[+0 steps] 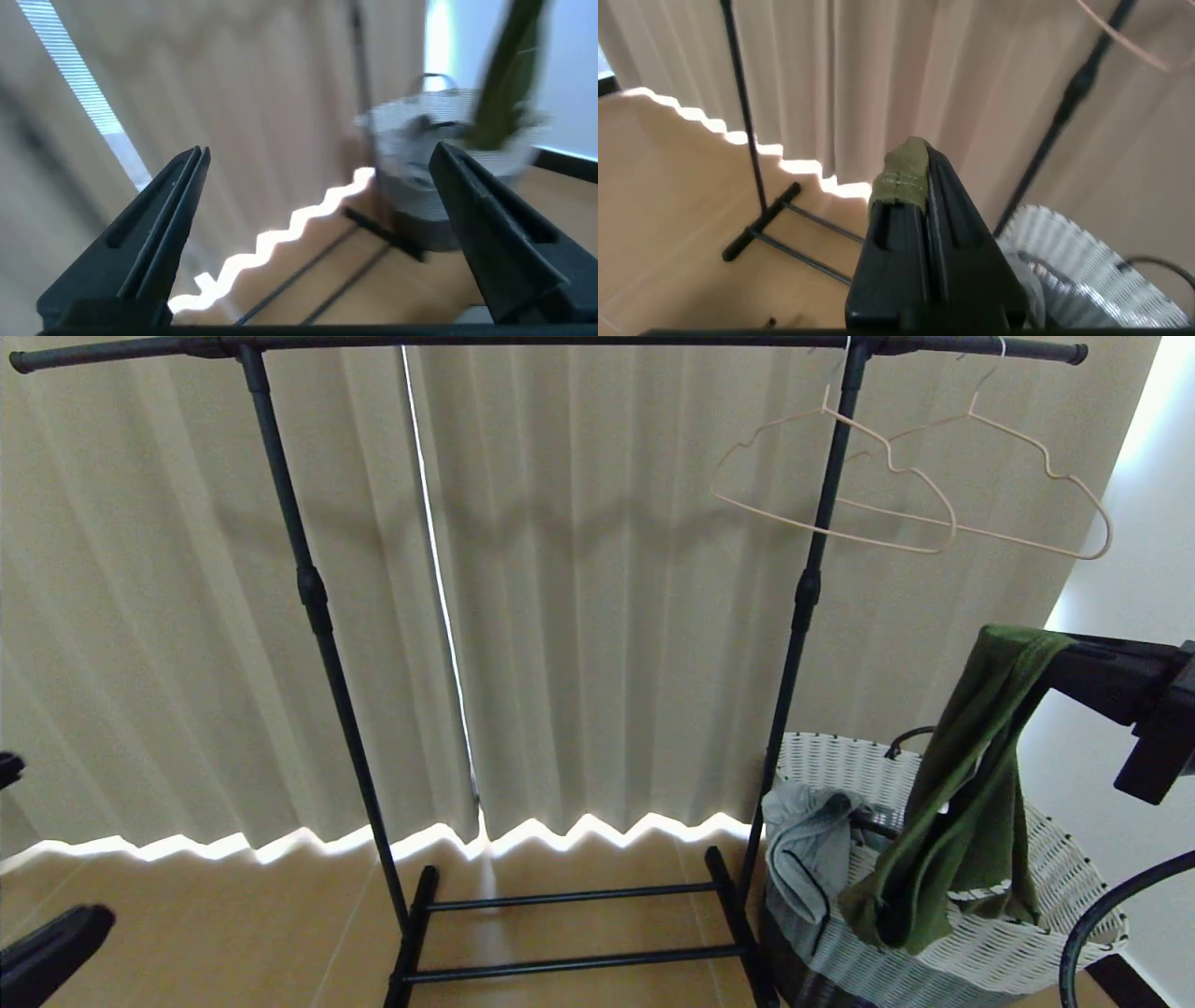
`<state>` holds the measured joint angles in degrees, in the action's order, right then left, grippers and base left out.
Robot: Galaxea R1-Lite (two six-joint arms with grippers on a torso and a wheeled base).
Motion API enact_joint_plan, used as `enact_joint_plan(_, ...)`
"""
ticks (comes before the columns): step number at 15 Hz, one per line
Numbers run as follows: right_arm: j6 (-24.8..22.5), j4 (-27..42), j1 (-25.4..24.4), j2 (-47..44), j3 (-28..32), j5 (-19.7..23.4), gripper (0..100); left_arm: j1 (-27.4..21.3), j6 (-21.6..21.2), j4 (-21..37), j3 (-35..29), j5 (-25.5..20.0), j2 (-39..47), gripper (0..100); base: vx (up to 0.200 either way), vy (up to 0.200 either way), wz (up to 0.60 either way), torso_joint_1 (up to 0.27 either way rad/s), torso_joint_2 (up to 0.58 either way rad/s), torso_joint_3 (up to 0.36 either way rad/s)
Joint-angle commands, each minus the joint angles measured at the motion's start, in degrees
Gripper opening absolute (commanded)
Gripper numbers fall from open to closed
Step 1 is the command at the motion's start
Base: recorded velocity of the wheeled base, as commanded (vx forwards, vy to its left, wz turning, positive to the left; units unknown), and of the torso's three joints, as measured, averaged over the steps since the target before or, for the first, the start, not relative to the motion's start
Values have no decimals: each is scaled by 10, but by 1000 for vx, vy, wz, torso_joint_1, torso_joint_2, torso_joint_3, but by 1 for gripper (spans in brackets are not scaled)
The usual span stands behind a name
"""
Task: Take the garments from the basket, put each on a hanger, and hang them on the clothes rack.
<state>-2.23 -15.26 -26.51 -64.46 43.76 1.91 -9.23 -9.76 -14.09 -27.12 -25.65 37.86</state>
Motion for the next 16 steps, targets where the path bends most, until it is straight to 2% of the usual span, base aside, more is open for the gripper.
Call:
enact_joint_plan(1,0,1,-4,-15,12,0,0,-171,2,-53,-74,68,213,100,0,0,0,0,0,0)
enact_joint_plan(2,0,-1,-4,-14,16,0,0,-240,3,-80,-80,133,261,100,0,0,0,0,0,0)
enact_joint_plan(3,0,-5,-4,-14,16,0,0,-265,3,-92,-80,159,281,100,0,0,0,0,0,0)
enact_joint_plan(4,-1,-18,-5,-15,17,1,0,-342,9,-116,-81,210,326,100,0,0,0,0,0,0)
enact_joint_plan(6,-1,-35,-5,-13,19,20,0,-432,25,-132,-104,226,413,100,0,0,0,0,0,0)
enact_joint_plan(7,-1,-35,-5,-12,19,23,0,-442,29,-139,-111,230,433,100,0,0,0,0,0,0)
enact_joint_plan(10,-1,-35,-5,-5,16,26,0,-494,72,-262,-181,304,601,100,0,0,0,0,0,0)
enact_joint_plan(13,-1,-35,-13,-3,14,26,0,-507,77,-272,-250,323,688,100,0,0,0,0,0,0)
enact_joint_plan(15,-1,-35,-25,2,12,26,0,-510,98,-272,-321,324,751,100,0,0,0,0,0,0)
enact_joint_plan(16,-1,-35,-25,2,12,26,0,-511,99,-272,-324,324,753,100,0,0,0,0,0,0)
